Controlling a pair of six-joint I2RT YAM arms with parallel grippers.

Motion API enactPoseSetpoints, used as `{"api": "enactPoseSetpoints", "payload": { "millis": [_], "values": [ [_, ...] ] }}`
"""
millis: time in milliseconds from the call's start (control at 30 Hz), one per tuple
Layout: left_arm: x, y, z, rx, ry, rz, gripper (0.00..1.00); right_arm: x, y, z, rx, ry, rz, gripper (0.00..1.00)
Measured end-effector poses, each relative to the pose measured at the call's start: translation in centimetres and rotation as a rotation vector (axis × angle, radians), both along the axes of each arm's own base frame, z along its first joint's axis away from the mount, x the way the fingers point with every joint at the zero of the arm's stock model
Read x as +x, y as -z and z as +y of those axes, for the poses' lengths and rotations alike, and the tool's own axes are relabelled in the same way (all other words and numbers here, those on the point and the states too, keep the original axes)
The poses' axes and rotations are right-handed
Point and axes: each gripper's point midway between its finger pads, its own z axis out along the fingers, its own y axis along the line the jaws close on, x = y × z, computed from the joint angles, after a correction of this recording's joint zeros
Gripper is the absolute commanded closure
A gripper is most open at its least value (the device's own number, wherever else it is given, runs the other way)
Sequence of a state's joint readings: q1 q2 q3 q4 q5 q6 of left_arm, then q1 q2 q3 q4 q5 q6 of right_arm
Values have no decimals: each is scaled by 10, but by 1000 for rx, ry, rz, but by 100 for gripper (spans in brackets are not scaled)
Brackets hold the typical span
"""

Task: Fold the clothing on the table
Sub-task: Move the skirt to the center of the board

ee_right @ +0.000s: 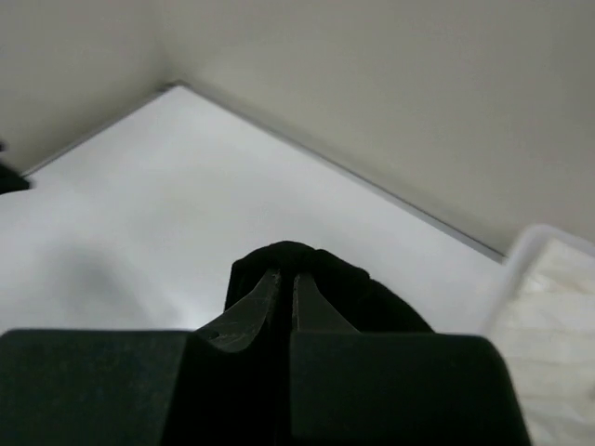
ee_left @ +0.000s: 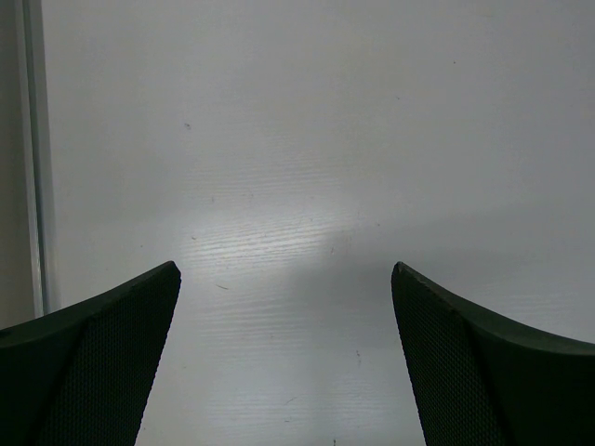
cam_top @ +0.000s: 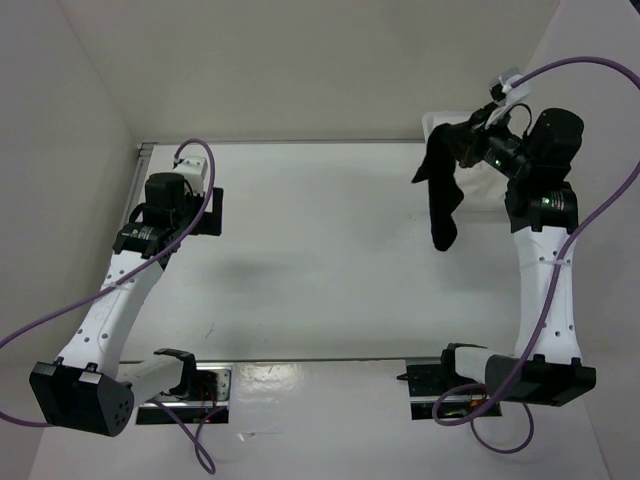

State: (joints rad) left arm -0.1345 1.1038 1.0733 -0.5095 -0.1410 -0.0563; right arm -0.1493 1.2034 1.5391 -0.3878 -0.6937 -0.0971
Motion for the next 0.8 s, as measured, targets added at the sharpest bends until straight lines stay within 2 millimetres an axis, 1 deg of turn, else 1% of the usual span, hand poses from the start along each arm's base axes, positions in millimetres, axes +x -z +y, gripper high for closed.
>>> {"api": "enactPoseSetpoints", "payload": {
  "millis": [33,67,167,233,300,333,367,400,433,467,500,533,600,667,733,800],
  "values": [
    [0,0,0,0,0,-1,0,-7,-1,16,11,-74,2,100],
    [0,0,0,0,0,-1,0,-12,-2,25,24,-123,10,100],
    [0,-1,0,3,3,-4,0,-23,-1,42,58,-224,37,100],
    [0,-1,0,8,13,-14,0,-28,0,51,68,-269,47,96],
    [-5,2,0,16,28,-19,0,-31,4,67,71,-319,63,96],
    [-8,3,0,17,33,-21,0,-32,9,77,72,-348,75,91],
    [-12,4,0,20,39,-27,0,-31,17,86,70,-364,92,78],
    [-14,3,0,24,47,-33,0,-29,25,92,70,-374,113,51],
    [-16,1,0,25,54,-45,0,-25,39,100,66,-379,144,2],
    [-18,-1,-1,24,62,-57,0,-19,53,107,59,-376,178,2],
    [-20,-5,-2,26,72,-72,0,-7,71,113,40,-359,210,2],
    [-21,-8,-3,28,83,-85,0,5,86,115,23,-329,242,2],
    [-22,-14,-4,28,98,-106,0,34,128,118,-23,-241,331,2],
    [-21,-14,-5,33,110,-109,0,63,169,110,-82,-112,421,2],
    [-18,-7,-6,40,118,-85,0,84,206,96,-146,22,499,2],
    [-16,5,-10,35,143,-38,0,95,233,79,-204,131,556,2]
  ]
}}
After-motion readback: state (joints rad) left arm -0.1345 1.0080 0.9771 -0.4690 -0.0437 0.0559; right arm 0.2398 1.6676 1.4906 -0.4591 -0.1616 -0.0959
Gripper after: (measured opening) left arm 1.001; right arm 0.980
